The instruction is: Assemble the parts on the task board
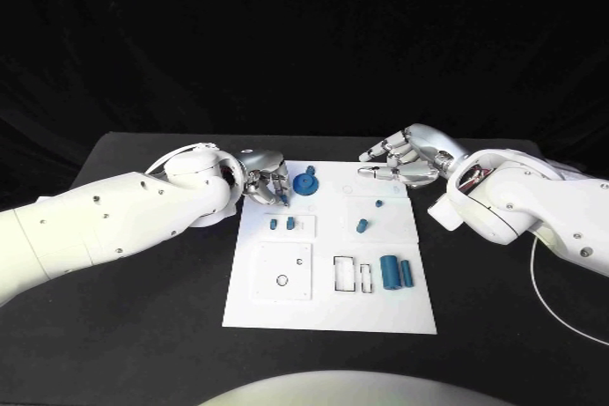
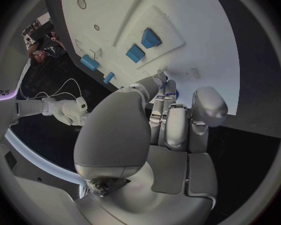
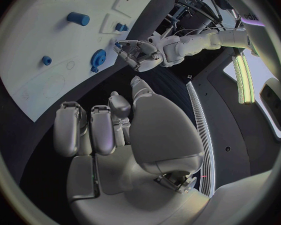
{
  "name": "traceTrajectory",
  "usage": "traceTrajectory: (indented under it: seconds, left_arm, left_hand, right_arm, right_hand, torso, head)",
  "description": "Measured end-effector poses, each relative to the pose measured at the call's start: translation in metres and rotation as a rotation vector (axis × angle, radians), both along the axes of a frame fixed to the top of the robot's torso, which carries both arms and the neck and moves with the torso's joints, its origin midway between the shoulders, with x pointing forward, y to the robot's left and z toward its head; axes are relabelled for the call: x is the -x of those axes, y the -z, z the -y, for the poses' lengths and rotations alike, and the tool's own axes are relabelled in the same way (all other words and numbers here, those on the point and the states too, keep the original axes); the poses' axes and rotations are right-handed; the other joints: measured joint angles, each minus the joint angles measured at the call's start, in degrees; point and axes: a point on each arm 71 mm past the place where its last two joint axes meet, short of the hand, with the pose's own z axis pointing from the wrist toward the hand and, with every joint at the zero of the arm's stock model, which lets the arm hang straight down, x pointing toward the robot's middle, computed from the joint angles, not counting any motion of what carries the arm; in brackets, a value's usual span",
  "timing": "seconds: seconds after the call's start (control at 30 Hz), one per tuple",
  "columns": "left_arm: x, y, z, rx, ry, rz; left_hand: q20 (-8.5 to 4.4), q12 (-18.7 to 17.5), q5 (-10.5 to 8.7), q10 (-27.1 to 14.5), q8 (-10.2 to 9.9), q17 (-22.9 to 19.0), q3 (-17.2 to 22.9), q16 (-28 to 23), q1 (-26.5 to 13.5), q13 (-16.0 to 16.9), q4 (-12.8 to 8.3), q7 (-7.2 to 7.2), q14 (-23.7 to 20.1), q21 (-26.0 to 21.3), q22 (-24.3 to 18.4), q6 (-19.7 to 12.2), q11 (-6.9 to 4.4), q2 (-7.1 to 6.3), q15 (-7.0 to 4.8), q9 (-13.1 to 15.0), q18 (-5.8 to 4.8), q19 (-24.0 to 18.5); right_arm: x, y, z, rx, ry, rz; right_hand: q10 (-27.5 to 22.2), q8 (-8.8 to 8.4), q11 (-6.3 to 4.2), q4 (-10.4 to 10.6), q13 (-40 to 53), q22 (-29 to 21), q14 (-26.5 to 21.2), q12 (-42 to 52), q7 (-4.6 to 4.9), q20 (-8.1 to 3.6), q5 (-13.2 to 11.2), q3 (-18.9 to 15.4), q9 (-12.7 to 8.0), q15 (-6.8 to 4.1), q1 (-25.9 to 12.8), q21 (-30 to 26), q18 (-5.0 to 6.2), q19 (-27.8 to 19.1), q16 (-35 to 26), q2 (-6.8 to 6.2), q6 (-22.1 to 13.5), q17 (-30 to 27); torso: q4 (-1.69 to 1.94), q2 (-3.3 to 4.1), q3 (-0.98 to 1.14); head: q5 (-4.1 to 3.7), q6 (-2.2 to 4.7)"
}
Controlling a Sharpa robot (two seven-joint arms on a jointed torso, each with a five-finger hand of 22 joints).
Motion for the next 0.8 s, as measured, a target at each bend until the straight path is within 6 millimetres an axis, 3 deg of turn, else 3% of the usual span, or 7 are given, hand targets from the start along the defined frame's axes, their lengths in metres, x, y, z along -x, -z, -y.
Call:
traceTrajectory:
  seconds: [0.8]
  left_arm:
    - [0.0016,0.0037,0.0019,-0.007,0.000,-0.031]
  left_hand:
    - [0.00,0.00,0.00,0.00,-0.04,-0.26,0.30,0.00,-0.53,0.05,0.01,-0.01,0.00,0.23,0.26,-0.01,0.00,0.06,0.00,-0.01,-0.01,0.00]
  right_arm:
    - [0.0000,0.0002,-0.0004,0.000,-0.001,-0.001]
  right_hand:
    - [0.00,0.00,0.00,0.00,0.00,0.00,0.00,0.00,0.00,0.00,0.00,0.00,-0.02,0.00,0.00,0.00,0.00,0.00,0.00,0.00,0.00,0.00]
  torso:
    - [-0.04,-0.01,0.03]
  head:
    - [0.21,-0.18]
